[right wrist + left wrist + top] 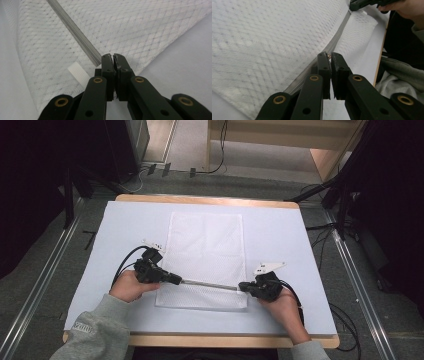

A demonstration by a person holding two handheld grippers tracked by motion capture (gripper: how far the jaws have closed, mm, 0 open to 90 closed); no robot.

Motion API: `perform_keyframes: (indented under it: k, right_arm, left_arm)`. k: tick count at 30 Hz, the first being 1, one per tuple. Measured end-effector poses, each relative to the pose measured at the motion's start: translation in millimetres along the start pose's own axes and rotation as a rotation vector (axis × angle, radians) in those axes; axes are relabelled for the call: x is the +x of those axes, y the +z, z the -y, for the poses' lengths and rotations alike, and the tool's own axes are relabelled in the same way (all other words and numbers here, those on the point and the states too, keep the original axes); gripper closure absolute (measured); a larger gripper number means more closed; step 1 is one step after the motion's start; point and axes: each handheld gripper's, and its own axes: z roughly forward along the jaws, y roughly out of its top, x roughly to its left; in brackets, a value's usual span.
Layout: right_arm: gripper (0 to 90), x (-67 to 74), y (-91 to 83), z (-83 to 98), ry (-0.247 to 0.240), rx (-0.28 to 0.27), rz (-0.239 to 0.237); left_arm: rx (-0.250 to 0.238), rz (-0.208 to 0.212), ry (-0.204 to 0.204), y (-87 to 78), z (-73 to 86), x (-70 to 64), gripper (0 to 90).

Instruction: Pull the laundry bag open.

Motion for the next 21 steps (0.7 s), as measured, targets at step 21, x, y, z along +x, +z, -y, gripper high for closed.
perform_keyframes:
  k: [21]
  right_arm:
    - [88.8, -1.3, 0.2, -1.4, -0.005, 0.009, -0.008]
  left_arm:
    - [-0.014, -0.034, -0.044, -22.4, 17.7, 13.4, 87.7]
